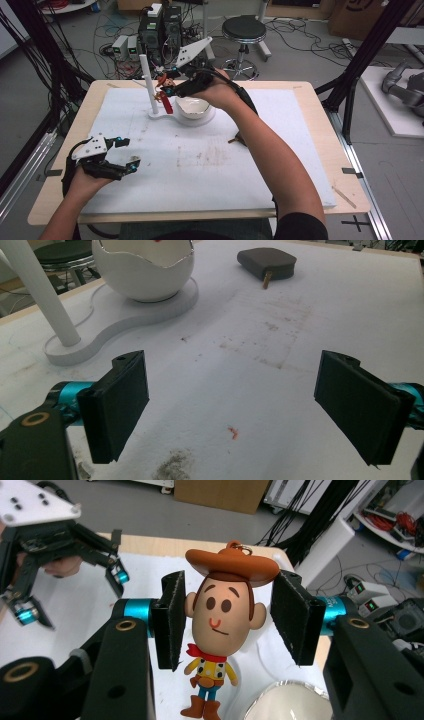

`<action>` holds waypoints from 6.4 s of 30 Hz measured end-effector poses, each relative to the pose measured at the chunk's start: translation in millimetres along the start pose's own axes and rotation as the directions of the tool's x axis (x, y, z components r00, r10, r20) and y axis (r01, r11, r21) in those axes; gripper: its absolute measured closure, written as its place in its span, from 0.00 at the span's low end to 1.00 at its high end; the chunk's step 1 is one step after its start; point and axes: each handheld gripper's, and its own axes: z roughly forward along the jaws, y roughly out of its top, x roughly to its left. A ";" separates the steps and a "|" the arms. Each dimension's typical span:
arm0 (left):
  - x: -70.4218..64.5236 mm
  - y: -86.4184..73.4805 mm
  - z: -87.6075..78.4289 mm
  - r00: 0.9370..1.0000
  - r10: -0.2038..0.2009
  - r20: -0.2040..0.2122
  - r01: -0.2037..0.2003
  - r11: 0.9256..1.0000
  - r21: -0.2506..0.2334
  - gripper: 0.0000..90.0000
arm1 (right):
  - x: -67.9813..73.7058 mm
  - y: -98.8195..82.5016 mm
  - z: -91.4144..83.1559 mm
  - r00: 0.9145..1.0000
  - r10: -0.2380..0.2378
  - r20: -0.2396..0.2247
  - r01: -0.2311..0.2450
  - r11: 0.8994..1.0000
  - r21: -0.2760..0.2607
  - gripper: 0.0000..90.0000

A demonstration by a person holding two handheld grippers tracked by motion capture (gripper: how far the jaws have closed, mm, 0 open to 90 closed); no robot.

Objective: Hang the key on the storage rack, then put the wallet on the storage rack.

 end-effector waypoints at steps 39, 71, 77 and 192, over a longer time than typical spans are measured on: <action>-0.9 -4.3 -5.8 1.000 -0.005 -0.007 0.005 1.000 0.008 0.16 | -51.0 13.3 74.9 0.994 0.088 0.070 -0.094 0.993 0.073 0.53; 4.0 7.5 27.6 0.998 0.014 0.062 -0.014 1.000 0.011 0.16 | -13.2 -50.2 -33.7 0.978 0.145 0.153 -0.147 0.989 0.002 0.33; 4.6 9.9 33.6 0.997 0.015 0.072 -0.016 1.000 0.009 0.16 | -0.6 -73.5 -54.1 0.970 0.175 0.167 -0.177 0.984 -0.005 0.31; -13.0 55.3 156.4 0.976 0.021 0.218 -0.027 0.999 0.024 0.16 | 150.9 -296.1 -176.6 0.760 0.517 0.393 -0.494 0.853 -0.166 0.21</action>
